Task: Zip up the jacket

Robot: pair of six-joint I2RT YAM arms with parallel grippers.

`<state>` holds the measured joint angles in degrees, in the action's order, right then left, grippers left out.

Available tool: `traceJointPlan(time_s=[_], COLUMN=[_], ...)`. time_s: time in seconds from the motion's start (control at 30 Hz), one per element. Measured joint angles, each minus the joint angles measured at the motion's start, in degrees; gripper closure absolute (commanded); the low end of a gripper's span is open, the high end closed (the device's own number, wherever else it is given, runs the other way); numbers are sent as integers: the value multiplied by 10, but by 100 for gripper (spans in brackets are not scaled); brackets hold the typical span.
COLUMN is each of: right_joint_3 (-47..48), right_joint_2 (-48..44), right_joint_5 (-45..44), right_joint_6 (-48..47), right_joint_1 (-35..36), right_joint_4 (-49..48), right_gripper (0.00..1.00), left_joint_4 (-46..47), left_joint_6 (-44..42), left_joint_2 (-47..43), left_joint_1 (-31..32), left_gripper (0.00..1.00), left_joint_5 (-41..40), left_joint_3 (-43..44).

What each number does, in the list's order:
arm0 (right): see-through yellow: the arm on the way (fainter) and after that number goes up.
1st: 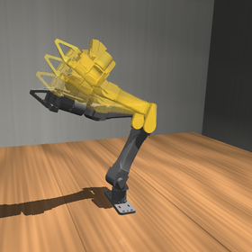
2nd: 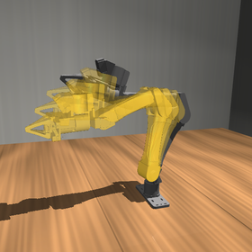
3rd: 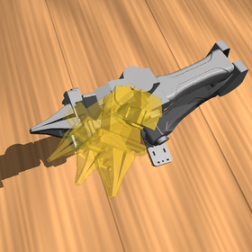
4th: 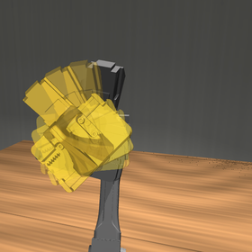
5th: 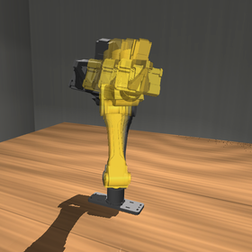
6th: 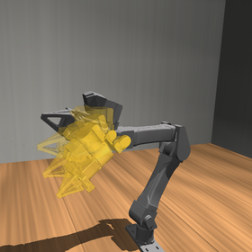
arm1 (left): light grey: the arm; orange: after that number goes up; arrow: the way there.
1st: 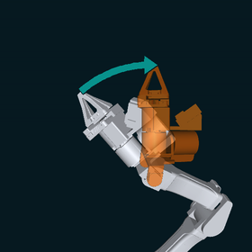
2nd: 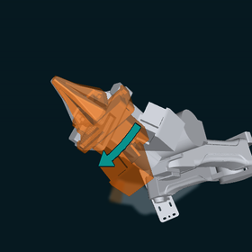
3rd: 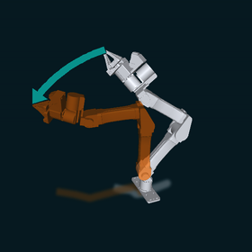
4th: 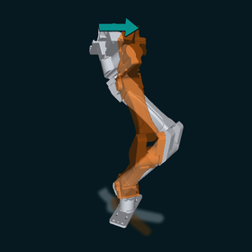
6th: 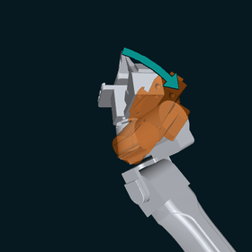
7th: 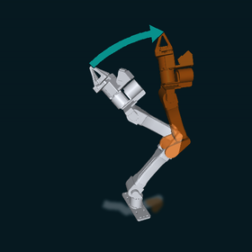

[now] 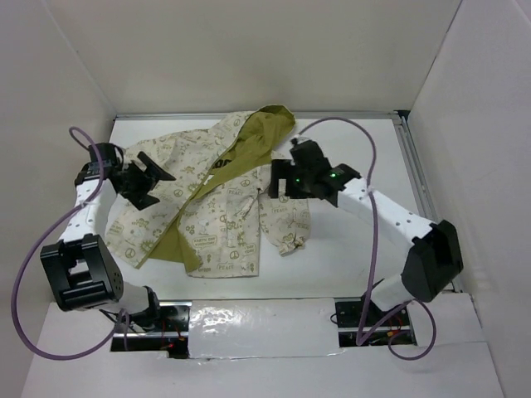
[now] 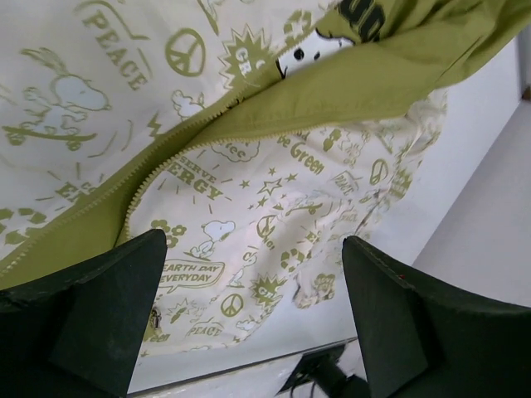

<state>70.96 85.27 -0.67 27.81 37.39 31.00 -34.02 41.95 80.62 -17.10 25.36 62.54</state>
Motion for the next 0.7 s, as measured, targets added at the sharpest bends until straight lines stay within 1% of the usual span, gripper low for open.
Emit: traceJointPlan(time_s=[0.07,0.13,0.23,0.33,0.4,0.47,0.5,0.53,0.57,0.63,0.7], right_joint_3=[-28,-47,-58,-56,-43,-31,-29,-28,-28,-27,-27], right_joint_2=[-16,0,59,119,155,182,190,193,196,196,196], right_joint_5=[-36,-63,-76,-85,-88,-88,-87,-86,-82,-72,-63], right_joint_6=[23,45,63,73,80,85,87,87,89,96,102], right_joint_1=[-37,-56,-74,-82,-82,-82,-84,-85,-88,-98,-120], right_joint_4=[8,18,32,37,44,45,44,44,45,44,44], right_gripper=[0,0,0,2,8,21,31,46,74,100,100], left_joint_4=[2,6,16,16,16,13,12,12,13,14,16], left_joint_6=[-12,-20,-33,-44,-46,-48,-50,-56,-58,-61,-66], left_joint_2=[19,47,87,124,144,160,168,175,181,192,200], left_joint_1=[29,55,75,77,77,77,77,77,77,77,77], left_gripper=[1,1,1,1,1,1,1,1,1,1,1], left_joint_5=[-2,1,6,5,1,-1,-2,-3,-4,-2,2], left_joint_3=[7,22,38,56,70,86,96,105,114,129,142])
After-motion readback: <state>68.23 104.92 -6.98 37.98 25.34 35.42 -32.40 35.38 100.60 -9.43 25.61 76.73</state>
